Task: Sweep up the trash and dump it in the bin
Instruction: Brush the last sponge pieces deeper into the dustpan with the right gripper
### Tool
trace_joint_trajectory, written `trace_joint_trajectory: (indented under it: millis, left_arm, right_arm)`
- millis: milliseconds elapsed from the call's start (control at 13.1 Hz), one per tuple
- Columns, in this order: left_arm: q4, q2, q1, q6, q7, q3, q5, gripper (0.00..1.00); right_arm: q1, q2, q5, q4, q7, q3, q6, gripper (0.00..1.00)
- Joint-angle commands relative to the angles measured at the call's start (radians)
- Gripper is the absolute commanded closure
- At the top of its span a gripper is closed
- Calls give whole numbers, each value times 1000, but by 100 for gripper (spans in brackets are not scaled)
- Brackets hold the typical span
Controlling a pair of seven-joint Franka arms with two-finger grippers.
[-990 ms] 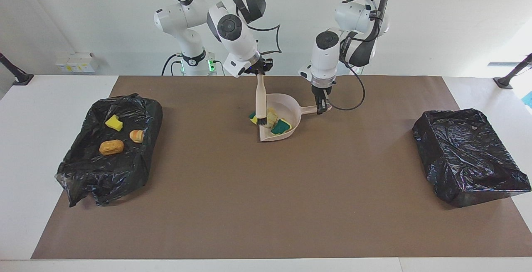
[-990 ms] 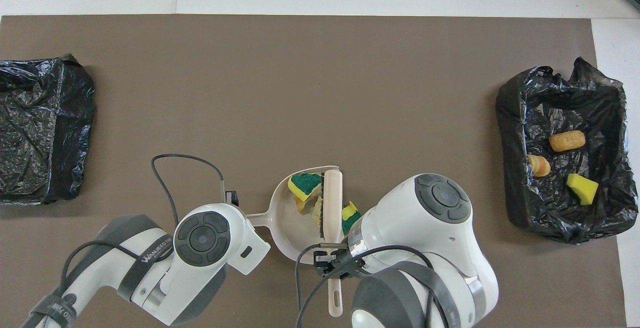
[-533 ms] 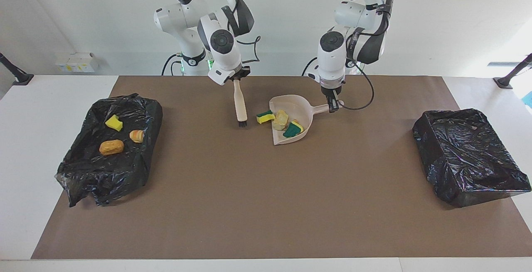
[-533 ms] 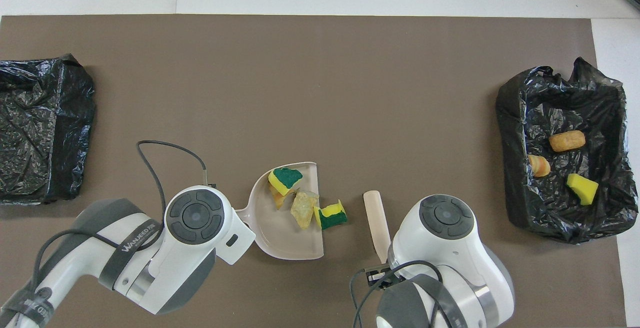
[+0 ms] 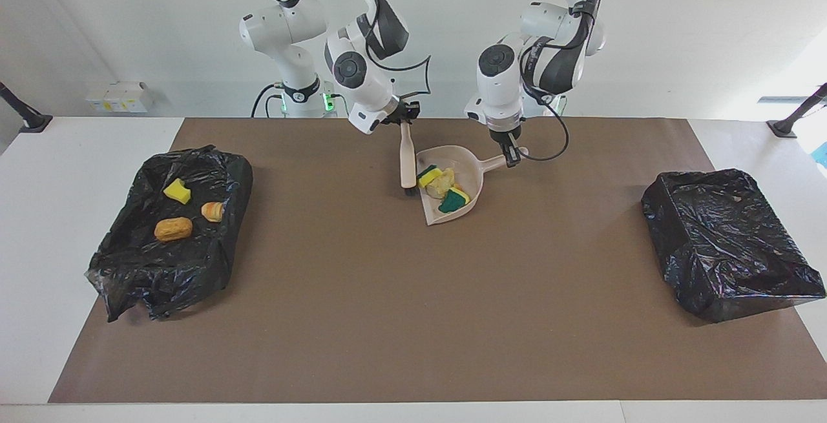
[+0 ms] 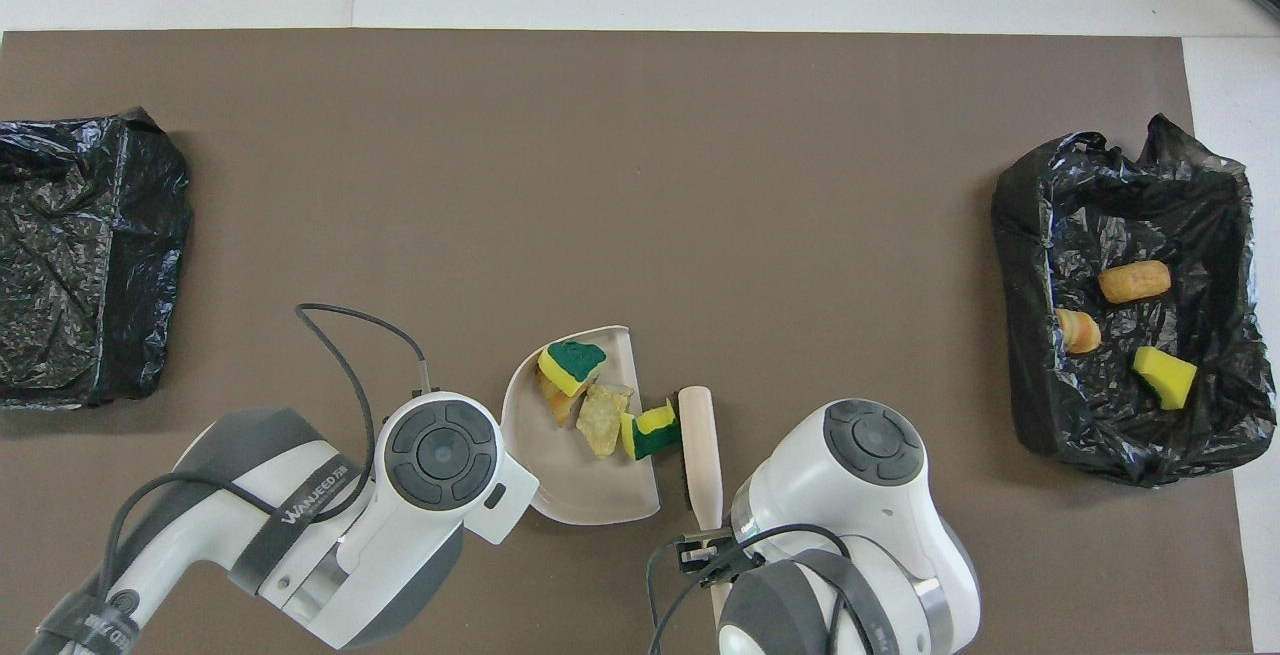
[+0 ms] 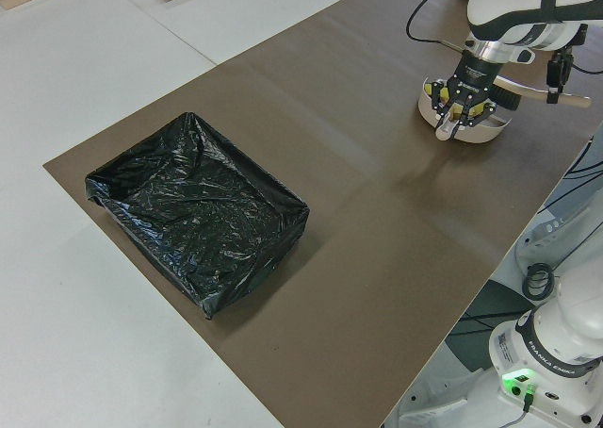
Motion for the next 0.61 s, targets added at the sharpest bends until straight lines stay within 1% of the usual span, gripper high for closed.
trace_joint_trajectory:
  millis: [0,76,152,228,381,533]
  left_arm:
    - [-54,-9,-1,97,10,1,21,100]
    - [-69,-8,5,152,45,1,21,100]
    - [-69,0,36,183,96,4,11,100]
    - [-69,9,62,208,121,1,-5,100]
    - [-66,14,68,222,156,6,-61,100]
    - [-58,14,108,220,209,4,-95,100]
  right_arm:
    - [11,25,24,47,-3,1,8,100]
    - [13,25,6,57,0,4,-5,100]
    - [13,23,-40,77,14,4,-32,100]
    - [13,25,-113,114,49,4,-75,100]
    - [10,34,-239,195,83,4,-171,100]
    - [8,54,-314,255,85,2,-245,100]
